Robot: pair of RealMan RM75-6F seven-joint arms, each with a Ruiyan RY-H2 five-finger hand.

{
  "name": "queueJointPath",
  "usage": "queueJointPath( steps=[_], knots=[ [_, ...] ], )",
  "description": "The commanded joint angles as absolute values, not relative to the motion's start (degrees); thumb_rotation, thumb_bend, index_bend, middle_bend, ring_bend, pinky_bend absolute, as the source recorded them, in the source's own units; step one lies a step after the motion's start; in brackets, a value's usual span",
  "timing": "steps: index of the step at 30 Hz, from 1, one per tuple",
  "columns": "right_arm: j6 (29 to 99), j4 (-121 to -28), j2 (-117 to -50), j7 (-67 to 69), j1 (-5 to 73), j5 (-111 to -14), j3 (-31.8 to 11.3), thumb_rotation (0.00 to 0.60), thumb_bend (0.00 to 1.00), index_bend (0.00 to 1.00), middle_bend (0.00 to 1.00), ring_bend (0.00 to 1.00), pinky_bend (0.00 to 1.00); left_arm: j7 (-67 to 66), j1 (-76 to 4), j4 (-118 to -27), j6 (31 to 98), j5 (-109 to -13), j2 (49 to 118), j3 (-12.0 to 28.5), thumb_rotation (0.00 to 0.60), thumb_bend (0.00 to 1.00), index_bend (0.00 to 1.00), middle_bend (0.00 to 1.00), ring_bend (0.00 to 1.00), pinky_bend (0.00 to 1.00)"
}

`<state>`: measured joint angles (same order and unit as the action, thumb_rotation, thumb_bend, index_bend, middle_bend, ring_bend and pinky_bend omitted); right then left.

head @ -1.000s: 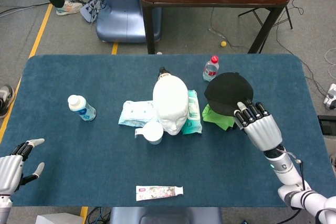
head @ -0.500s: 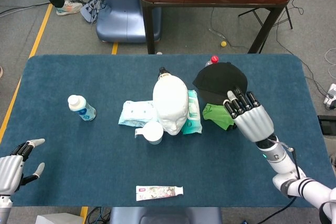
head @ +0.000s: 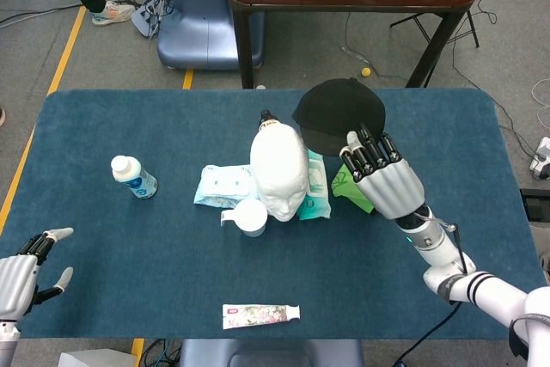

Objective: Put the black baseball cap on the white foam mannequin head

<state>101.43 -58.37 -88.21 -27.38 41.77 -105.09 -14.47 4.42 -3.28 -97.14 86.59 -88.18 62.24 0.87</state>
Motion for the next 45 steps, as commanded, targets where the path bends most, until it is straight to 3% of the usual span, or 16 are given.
queueJointPath(
  steps=[1,21,45],
  knots=[
    [100.4,-58.8,-88.5,-28.9,43.2,-105.3,-15.2,0.6,0.45,0.84,0.48,0.34,0.57,4.3,-3.3,-97.2,86.7,-88.3,62.2,0.8,0.6,0.31,0.23,0.25,0.24,0.42],
    [94.5,-62.9,-92.6,-38.2,50.7,-109.8,-14.7,0.6,0.45,0.84,0.48,0.34,0.57,5.8,-3.0,-97.6,87.3,-88.8,61.5,0.7,0.6,0.31,0.23,0.25,0.24,0.42],
    [94.6,-69.4,-90.8,-45.1,45.6,-116.5,-8.1,0.6,0.45,0.84,0.48,0.34,0.57,5.9,-3.0,-97.6,87.1,-88.5,61.4,0.8,0.6,0.31,0.23,0.25,0.24,0.42]
  ],
)
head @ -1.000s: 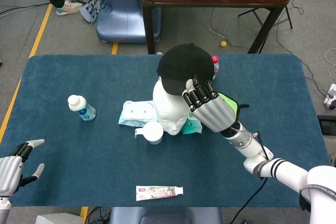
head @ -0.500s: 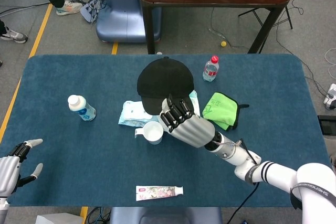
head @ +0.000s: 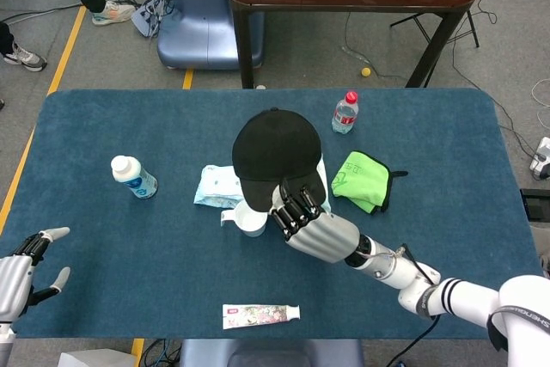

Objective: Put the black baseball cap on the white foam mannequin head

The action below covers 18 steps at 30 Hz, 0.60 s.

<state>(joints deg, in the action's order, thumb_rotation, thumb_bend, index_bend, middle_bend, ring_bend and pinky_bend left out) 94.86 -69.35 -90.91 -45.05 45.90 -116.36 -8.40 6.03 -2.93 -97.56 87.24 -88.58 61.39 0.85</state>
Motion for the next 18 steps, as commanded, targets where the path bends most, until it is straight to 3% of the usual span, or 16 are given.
queueJointPath(
  steps=[1,15,18],
  knots=[
    [94.5,-69.4,-90.8,-45.1,45.4,-116.7,-8.0,0.6,0.45,0.84,0.48,0.34,0.57,5.9,-3.0,-97.6,87.1,-88.5,61.4,0.8,0.6,0.31,0.23,0.25,0.24,0.42],
    [95.3,-66.4,-93.8,-42.7,41.6,-117.5,-5.2,0.6,0.45,0.84,0.48,0.33,0.57,6.0,-2.9,-97.6,87.3,-88.5,61.4,0.9,0.6,0.31,0.23,0.25,0.24,0.42],
    [95.5,-65.5,-94.7,-42.1,40.8,-117.5,-4.7,0.6,0.45,0.8,0.48,0.34,0.57,6.0,-2.9,-97.5,87.2,-88.4,61.4,0.9,0.6,0.31,0.23,0.25,0.24,0.42]
  ],
)
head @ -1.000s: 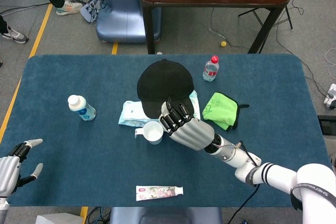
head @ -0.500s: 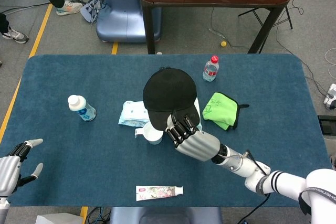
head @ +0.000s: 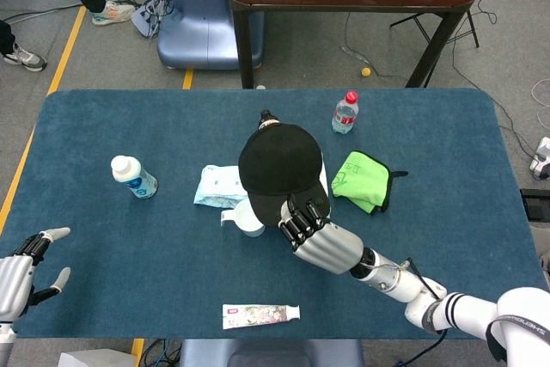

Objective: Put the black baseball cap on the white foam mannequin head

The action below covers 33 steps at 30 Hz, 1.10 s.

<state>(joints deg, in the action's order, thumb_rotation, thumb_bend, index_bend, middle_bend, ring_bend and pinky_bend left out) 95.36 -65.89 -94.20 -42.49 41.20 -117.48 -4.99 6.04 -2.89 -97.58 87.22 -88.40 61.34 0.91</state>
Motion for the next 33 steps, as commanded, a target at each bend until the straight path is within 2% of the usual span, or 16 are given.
queueJointPath(
  steps=[1,11,15,21,26,33],
  knots=[
    [95.5,-65.4,-94.9,-41.9,40.6,-117.4,-4.6,0.6,0.45,0.78,0.48,0.34,0.57,6.0,-2.9,-97.5,87.2,-88.4,61.4,0.9,0.6,0.31,0.23,0.25,0.24,0.42],
    [94.6,-66.7,-95.7,-42.2,38.7,-117.6,-3.6,0.6,0.39,0.48,0.47,0.34,0.57,5.8,-2.8,-97.6,87.5,-88.4,61.5,1.1,0.6,0.31,0.23,0.25,0.24,0.42],
    [93.9,-68.0,-95.6,-43.0,37.8,-117.5,-3.4,0.6,0.29,0.32,0.46,0.33,0.57,5.7,-2.9,-97.8,87.5,-88.3,61.4,1.1,0.6,0.31,0.23,0.26,0.24,0.42],
    [92.7,-69.8,-95.2,-43.5,36.6,-117.1,-3.0,0.6,0.13,0.16,0.44,0.33,0.57,5.7,-2.9,-98.1,87.3,-88.3,61.3,1.0,0.6,0.31,0.23,0.26,0.24,0.42],
    [92.1,-72.3,-94.2,-44.7,35.3,-116.9,-2.8,0.6,0.06,0.1,0.42,0.31,0.57,5.7,-2.9,-98.1,87.2,-88.3,61.2,1.0,0.6,0.31,0.23,0.26,0.24,0.42],
    [92.5,-79.7,-89.5,-47.8,33.0,-118.2,-2.6,0.6,0.05,0.07,0.4,0.29,0.55,5.6,-2.9,-98.0,87.0,-88.3,61.3,0.9,0.6,0.31,0.23,0.26,0.24,0.42]
  ],
)
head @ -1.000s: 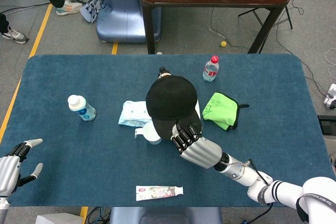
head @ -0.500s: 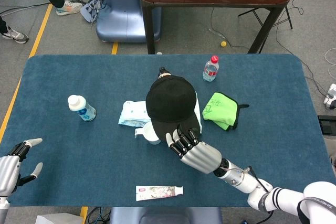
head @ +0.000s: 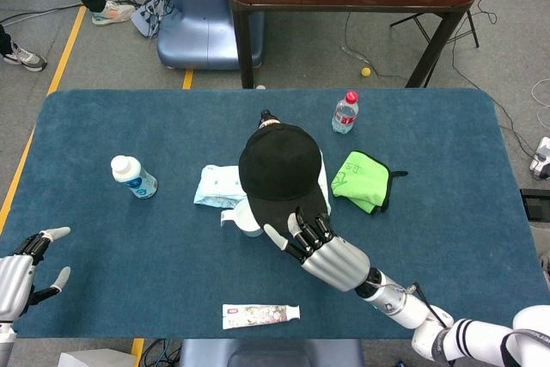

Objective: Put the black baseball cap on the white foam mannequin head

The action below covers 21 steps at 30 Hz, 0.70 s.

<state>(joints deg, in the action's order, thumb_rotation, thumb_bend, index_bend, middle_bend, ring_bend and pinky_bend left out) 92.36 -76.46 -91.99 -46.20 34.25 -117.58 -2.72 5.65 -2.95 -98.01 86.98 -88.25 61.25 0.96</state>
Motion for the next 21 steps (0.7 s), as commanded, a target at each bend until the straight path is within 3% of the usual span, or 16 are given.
queueJointPath(
  steps=[1,13,21],
  knots=[
    [92.4,-80.8,-88.7,-48.3,32.6,-118.3,-2.5,0.6,0.05,0.07,0.4,0.29,0.55,5.6,-2.9,-98.0,87.0,-88.3,61.3,0.9,0.6,0.31,0.23,0.26,0.24,0.42],
    [91.6,-95.1,-73.1,-54.9,24.5,-118.0,0.2,0.6,0.05,0.06,0.39,0.28,0.5,4.7,-3.1,-97.8,86.7,-88.2,61.7,0.9,0.6,0.31,0.23,0.26,0.24,0.42],
    [96.5,-99.8,-69.6,-52.5,15.2,-110.7,1.3,0.6,0.06,0.21,0.38,0.28,0.5,4.1,-3.2,-97.6,86.4,-88.2,62.0,0.8,0.6,0.31,0.23,0.26,0.24,0.42]
  ],
)
